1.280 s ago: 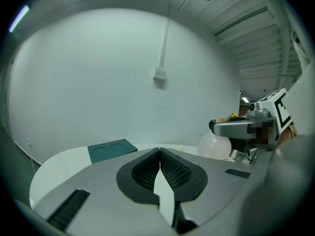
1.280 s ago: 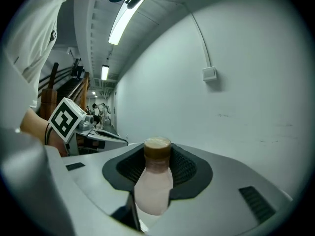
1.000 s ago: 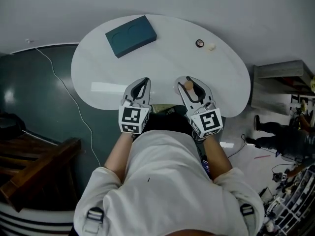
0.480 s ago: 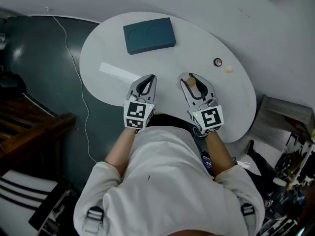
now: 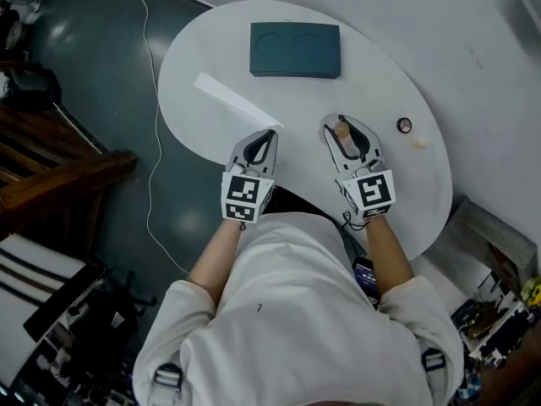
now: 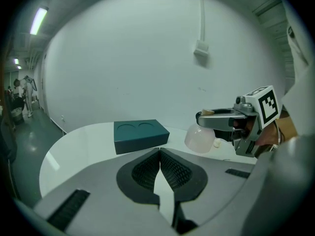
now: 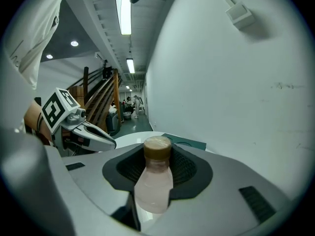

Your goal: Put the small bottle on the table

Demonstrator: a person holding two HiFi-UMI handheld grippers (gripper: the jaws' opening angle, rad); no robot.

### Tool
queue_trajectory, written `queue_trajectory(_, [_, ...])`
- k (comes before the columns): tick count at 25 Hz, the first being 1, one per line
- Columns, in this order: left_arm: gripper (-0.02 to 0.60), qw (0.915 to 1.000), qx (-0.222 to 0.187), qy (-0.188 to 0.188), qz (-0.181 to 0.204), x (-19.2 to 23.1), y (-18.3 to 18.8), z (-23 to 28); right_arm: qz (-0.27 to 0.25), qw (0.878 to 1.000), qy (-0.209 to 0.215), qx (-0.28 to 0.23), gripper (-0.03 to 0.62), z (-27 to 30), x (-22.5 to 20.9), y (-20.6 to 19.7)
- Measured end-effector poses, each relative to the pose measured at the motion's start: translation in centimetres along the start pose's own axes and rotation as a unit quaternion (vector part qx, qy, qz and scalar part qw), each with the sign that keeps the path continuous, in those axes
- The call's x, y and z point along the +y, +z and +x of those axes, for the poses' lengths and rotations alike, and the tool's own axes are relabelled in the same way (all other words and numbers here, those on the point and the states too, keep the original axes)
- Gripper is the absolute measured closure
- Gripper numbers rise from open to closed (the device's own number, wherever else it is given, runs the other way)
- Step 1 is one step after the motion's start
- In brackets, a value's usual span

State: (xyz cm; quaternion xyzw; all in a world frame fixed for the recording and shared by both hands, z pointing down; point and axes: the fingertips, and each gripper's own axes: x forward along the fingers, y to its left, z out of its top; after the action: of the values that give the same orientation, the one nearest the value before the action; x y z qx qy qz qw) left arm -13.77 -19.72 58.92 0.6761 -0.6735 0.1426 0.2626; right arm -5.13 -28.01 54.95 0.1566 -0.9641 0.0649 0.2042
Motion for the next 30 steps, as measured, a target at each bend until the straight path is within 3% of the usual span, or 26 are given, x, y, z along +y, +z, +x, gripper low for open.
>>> queue_trajectory(7, [0.561, 0.9983, 0.030, 0.043, -0.024, 2.3, -3.5, -0.5, -0.010, 0.999, 0.033, 0.019, 0.462, 3.8, 0.0, -1.9])
queue_trajectory(17, [0.561, 0.9937, 0.063, 0.078, -0.051, 4.5, -7.4, -1.7, -0.014, 0.997, 0.048, 0.061, 0.462, 8.1, 0.1, -6.0])
queue_trajectory(30, [0.561, 0.9930, 0.076, 0.074, -0.053, 4.7, -8.7, -1.8, -0.013, 0.995, 0.046, 0.089, 0.461, 9.3, 0.2, -8.3])
